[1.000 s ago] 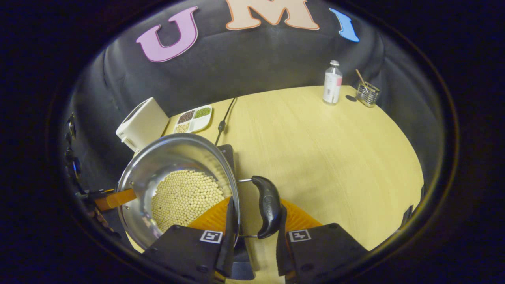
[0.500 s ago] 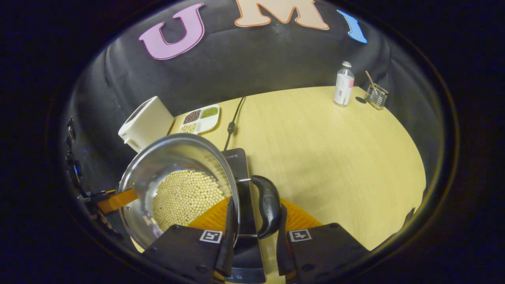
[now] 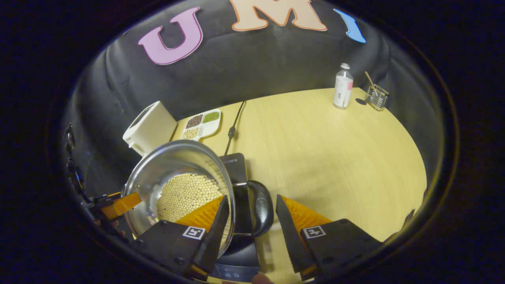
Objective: First push the handle of the pot to place it horizontally, then grasp the pot with both hands and set it on the induction cooktop.
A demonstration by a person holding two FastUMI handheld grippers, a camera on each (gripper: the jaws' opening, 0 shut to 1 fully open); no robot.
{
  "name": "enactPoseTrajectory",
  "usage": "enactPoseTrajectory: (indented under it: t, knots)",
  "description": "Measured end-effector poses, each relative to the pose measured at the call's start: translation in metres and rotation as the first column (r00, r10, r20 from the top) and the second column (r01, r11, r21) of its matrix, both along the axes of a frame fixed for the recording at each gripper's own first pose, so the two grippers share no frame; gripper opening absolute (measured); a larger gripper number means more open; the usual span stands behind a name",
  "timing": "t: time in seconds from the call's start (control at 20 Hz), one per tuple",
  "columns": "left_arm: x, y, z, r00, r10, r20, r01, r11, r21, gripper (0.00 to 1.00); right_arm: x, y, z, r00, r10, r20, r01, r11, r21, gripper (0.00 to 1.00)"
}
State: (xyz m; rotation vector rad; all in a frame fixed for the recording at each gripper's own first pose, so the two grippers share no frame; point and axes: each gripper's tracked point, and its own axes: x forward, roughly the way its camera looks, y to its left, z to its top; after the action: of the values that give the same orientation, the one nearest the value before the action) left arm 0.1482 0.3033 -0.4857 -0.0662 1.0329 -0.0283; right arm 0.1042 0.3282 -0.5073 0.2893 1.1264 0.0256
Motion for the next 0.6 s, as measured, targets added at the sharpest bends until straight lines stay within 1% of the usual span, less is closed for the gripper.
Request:
enactPoseTrajectory:
  t: [0.05, 0.1, 0.15, 0.2, 0.25, 0.35, 0.55, 0.6]
  knots:
    - [0.0, 0.0, 0.002, 1.0, 0.007, 0.009, -0.007, 1.0, 0.014, 0.99, 0.002, -0.004, 0.004, 1.0, -0.015, 0.015, 0.015, 1.0, -0.001, 0.75]
    - [-0.001, 0.001, 0.006, 1.0, 0.015, 0.014, -0.015, 0.999, 0.028, 1.0, 0.005, -0.009, 0.009, 0.999, -0.023, 0.029, 0.023, 1.0, 0.0, 0.79]
    - [-0.002, 0.001, 0.009, 1.0, 0.025, 0.018, -0.026, 0.999, 0.041, 0.96, 0.006, -0.013, 0.014, 0.999, -0.026, 0.041, 0.026, 1.0, 0.005, 0.87]
    - [-0.003, 0.001, 0.013, 0.999, 0.034, 0.03, -0.035, 0.998, 0.052, 0.97, 0.008, -0.018, 0.019, 0.998, -0.029, 0.054, 0.028, 1.0, 0.011, 0.91]
    - [-0.002, 0.002, 0.02, 0.998, 0.043, 0.05, -0.046, 0.997, 0.062, 0.97, 0.008, -0.025, 0.024, 0.997, -0.033, 0.071, 0.032, 0.999, 0.013, 0.87]
    - [0.003, -0.002, 0.04, 0.992, 0.058, 0.116, -0.067, 0.995, 0.078, 0.96, 0.012, -0.036, 0.035, 0.994, -0.034, 0.105, 0.031, 0.999, 0.034, 0.88]
    - [0.001, -0.041, 0.082, 0.977, 0.037, 0.211, -0.056, 0.995, 0.086, 0.96, 0.011, -0.065, 0.053, 0.989, 0.004, 0.145, -0.015, 0.997, 0.075, 0.87]
    - [0.001, -0.052, 0.093, 0.971, 0.033, 0.235, -0.056, 0.994, 0.093, 0.96, 0.013, -0.075, 0.06, 0.987, 0.009, 0.163, -0.022, 0.997, 0.079, 0.91]
